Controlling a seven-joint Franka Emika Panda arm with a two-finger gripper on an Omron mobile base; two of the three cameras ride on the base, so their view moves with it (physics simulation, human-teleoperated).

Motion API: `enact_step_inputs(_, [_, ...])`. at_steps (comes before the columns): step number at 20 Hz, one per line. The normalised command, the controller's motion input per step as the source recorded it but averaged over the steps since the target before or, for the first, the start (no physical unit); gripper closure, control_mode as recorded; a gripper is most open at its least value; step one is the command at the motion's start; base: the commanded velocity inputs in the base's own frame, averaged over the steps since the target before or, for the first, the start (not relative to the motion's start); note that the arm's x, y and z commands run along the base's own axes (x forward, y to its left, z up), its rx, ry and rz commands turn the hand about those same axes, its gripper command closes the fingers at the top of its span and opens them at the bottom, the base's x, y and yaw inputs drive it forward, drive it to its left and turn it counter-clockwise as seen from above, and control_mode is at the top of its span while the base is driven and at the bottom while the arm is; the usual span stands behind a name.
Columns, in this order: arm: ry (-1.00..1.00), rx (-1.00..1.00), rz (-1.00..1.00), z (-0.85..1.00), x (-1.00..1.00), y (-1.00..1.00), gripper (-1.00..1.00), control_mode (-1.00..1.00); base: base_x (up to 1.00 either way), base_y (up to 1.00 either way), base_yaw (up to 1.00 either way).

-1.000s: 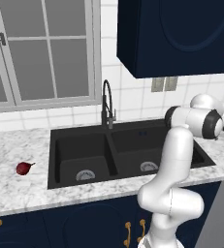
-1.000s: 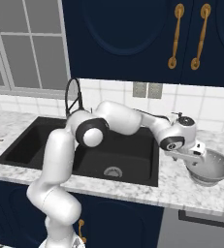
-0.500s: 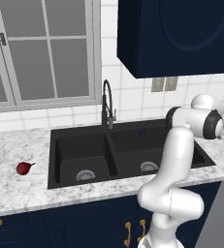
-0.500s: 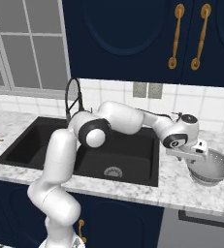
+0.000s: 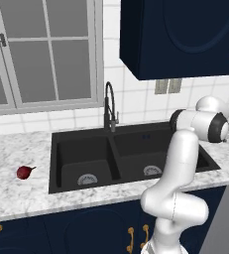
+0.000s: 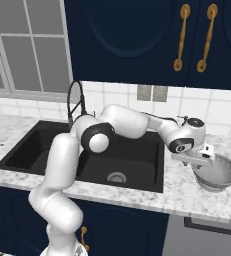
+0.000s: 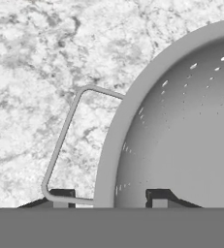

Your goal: Put the colander in the sink, put the pear in the colander, and turn on the sink faucet and pour water over the colander.

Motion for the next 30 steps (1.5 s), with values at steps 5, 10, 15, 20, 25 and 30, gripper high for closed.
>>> enact_step_inputs(5, [0.00, 0.00, 0.00, 0.12, -0.15, 0.00, 1.00, -1.00, 0.00, 0.00, 0.00])
enact_step_inputs(10, [0.00, 0.00, 0.06, 0.15, -0.52, 0.12, 1.00, -1.00, 0.00, 0.00, 0.00])
enact_step_inputs(15, [0.00, -0.03, 0.15, 0.08, -0.56, 0.34, 1.00, -1.00, 0.00, 0.00, 0.00])
enact_step_inputs(20, [0.00, -0.01, 0.15, 0.21, -0.24, 0.47, 1.00, -1.00, 0.00, 0.00, 0.00])
enact_step_inputs(25, [0.00, 0.00, 0.11, 0.43, -0.03, 0.32, 1.00, -1.00, 0.00, 0.00, 0.00])
enact_step_inputs(30, [0.00, 0.00, 0.14, 0.47, -0.02, 0.43, 1.00, -1.00, 0.00, 0.00, 0.00])
